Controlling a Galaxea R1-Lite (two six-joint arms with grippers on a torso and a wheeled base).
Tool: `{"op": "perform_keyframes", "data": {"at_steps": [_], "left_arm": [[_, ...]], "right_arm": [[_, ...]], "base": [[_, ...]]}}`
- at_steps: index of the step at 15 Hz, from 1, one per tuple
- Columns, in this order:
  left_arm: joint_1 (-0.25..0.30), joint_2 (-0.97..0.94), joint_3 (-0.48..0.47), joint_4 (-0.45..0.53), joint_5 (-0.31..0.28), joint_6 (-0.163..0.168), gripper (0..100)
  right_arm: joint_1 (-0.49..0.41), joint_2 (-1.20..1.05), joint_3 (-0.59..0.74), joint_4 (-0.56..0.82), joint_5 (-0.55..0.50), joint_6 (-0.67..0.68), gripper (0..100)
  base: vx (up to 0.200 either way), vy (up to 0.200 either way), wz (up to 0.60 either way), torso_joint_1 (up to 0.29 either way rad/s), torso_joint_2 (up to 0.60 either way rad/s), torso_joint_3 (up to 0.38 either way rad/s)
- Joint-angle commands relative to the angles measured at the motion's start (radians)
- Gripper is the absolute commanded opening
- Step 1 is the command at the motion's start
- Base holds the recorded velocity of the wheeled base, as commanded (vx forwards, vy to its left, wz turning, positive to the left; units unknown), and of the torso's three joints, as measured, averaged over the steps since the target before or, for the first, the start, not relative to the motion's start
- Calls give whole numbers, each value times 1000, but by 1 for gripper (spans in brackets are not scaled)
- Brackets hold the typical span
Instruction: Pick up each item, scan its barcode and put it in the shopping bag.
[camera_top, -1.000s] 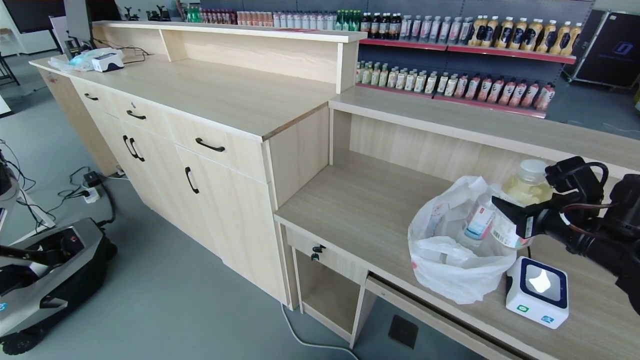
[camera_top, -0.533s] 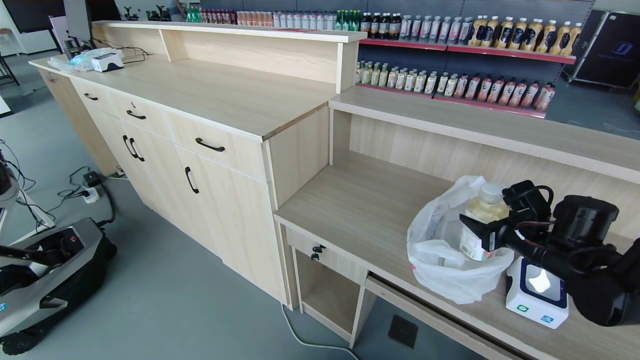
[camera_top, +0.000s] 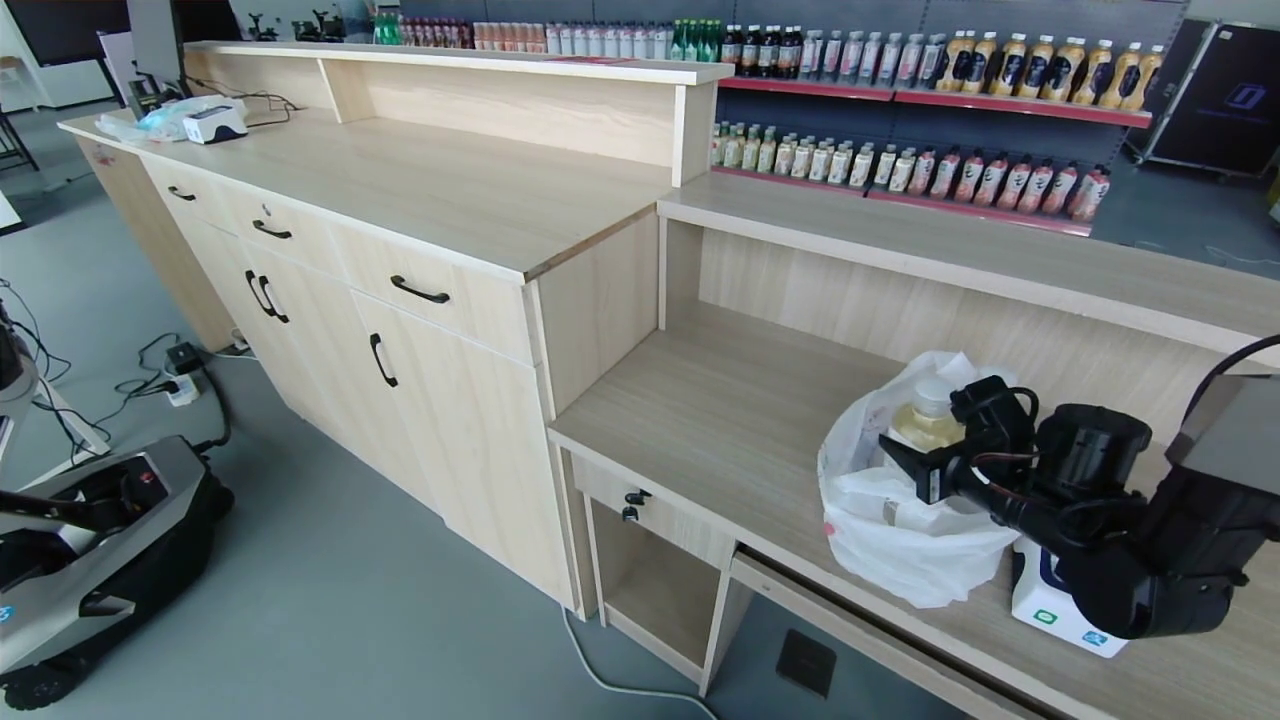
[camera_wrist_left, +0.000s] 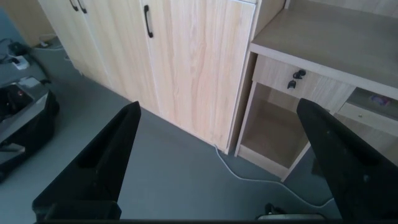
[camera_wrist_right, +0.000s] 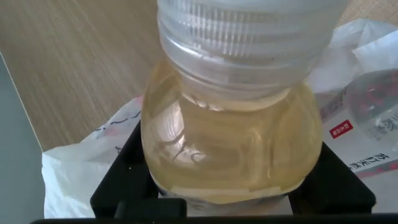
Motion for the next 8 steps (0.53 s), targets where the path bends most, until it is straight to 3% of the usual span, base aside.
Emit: {"op": "perform_keyframes", "data": {"at_steps": [1,8], "left_arm": [[0,0,0,0,0,0,100],[0,0,0,0,0,0,100]], "right_arm": [[-1,53,-17,-13,0,3,0],[-2,119,-34,-36,0,11,0]], "base": [[0,0,0,0,0,0],[0,0,0,0,0,0]]}}
